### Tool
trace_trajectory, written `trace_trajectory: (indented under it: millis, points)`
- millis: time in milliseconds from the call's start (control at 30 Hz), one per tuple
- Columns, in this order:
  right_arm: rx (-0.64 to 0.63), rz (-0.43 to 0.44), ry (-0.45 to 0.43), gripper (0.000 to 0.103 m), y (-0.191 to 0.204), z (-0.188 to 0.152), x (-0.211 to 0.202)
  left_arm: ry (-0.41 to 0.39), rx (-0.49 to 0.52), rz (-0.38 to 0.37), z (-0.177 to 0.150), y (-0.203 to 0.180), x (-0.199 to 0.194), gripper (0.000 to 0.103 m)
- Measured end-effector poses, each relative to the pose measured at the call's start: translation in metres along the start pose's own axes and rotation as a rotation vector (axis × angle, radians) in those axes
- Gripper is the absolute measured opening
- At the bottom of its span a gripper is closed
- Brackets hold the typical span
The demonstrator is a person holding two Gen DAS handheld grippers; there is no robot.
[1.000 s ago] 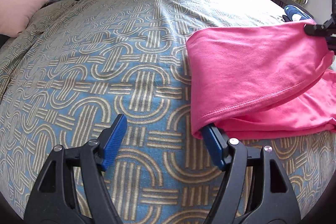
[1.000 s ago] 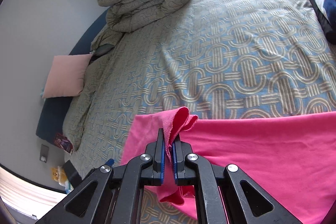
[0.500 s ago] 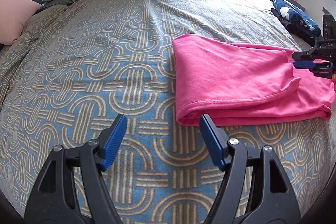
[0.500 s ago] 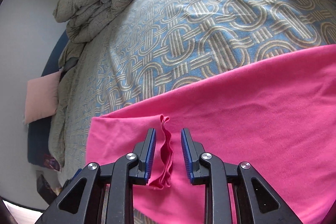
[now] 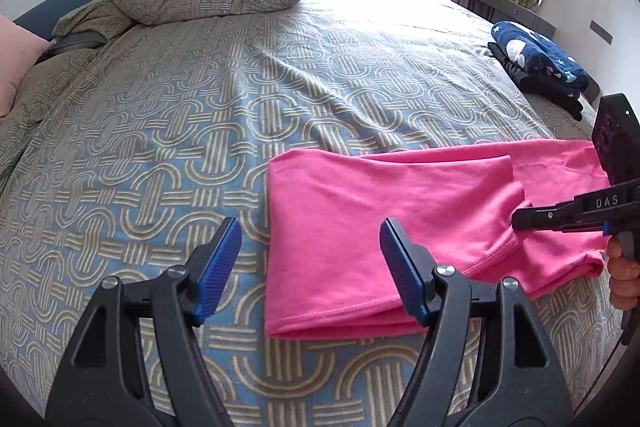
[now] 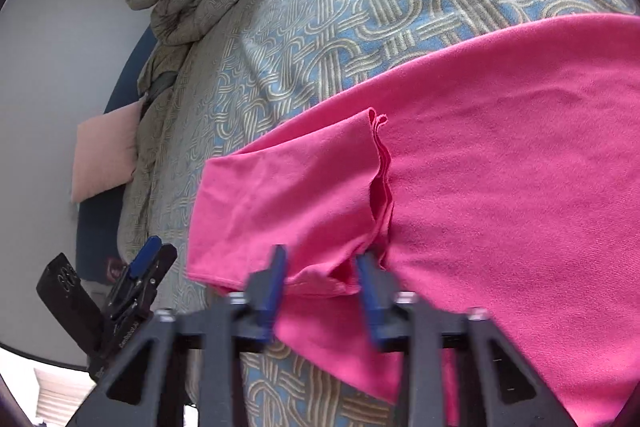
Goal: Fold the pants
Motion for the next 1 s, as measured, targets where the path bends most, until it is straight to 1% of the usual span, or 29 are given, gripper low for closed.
trace_trajectory:
  millis: [67,133,200,233,300,400,433,500,567,700,767,833,900,1000]
  points:
    - [0.009,-0.025,-0.016,0.004,0.002,-0.003,-0.004,0.015,0.007,-0.013,0.006,-0.003,0.009,0.072]
    - [0.008,-0.069,-0.032,0.004,0.004,-0.008,-0.013,0.025,-0.001,-0.033,0.010,-0.003,0.016,0.072]
    - [0.017,-0.127,-0.042,0.006,0.000,-0.014,-0.021,0.041,-0.020,-0.106,0.013,-0.001,0.025,0.072]
    - [0.023,-0.145,-0.039,0.010,-0.005,-0.016,-0.023,0.063,-0.039,-0.118,0.013,0.000,0.032,0.072]
    - [0.026,-0.156,-0.015,0.016,-0.015,-0.018,-0.023,0.110,-0.071,-0.100,0.010,0.004,0.047,0.072]
    - [0.066,-0.096,-0.033,0.027,-0.032,-0.027,-0.035,0.152,-0.088,-0.043,0.001,0.007,0.061,0.072]
    - [0.067,-0.099,-0.051,0.030,-0.034,-0.029,-0.040,0.154,-0.089,-0.035,-0.002,0.008,0.062,0.072]
    - [0.057,-0.141,-0.100,0.033,-0.035,-0.035,-0.051,0.147,-0.091,-0.021,-0.004,0.008,0.061,0.073]
    - [0.047,-0.173,-0.127,0.037,-0.037,-0.042,-0.059,0.145,-0.080,0.012,-0.003,0.006,0.058,0.073]
    - [0.048,-0.168,-0.128,0.038,-0.041,-0.051,-0.061,0.136,-0.047,0.070,-0.003,0.002,0.054,0.073]
    - [0.044,-0.189,-0.134,0.038,-0.041,-0.054,-0.061,0.134,-0.038,0.088,-0.003,0.000,0.052,0.073]
    - [0.041,-0.225,-0.158,0.038,-0.041,-0.057,-0.064,0.130,-0.034,0.088,-0.004,-0.003,0.048,0.073]
    - [0.044,-0.253,-0.186,0.038,-0.044,-0.061,-0.069,0.117,-0.032,0.071,-0.003,-0.009,0.041,0.073]
    - [0.066,-0.258,-0.217,0.038,-0.054,-0.065,-0.081,0.085,-0.004,0.064,-0.001,-0.022,0.028,0.073]
Point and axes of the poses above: each gripper's, at about its wrist camera, not at the fingertips, and x roughly the way its jaws point, y to its left, z to its top, the point moved 2 cm from there along x, roughly the way its jaws point, and after that the axes turned 12 degrees about y, right-handed, at the moved point
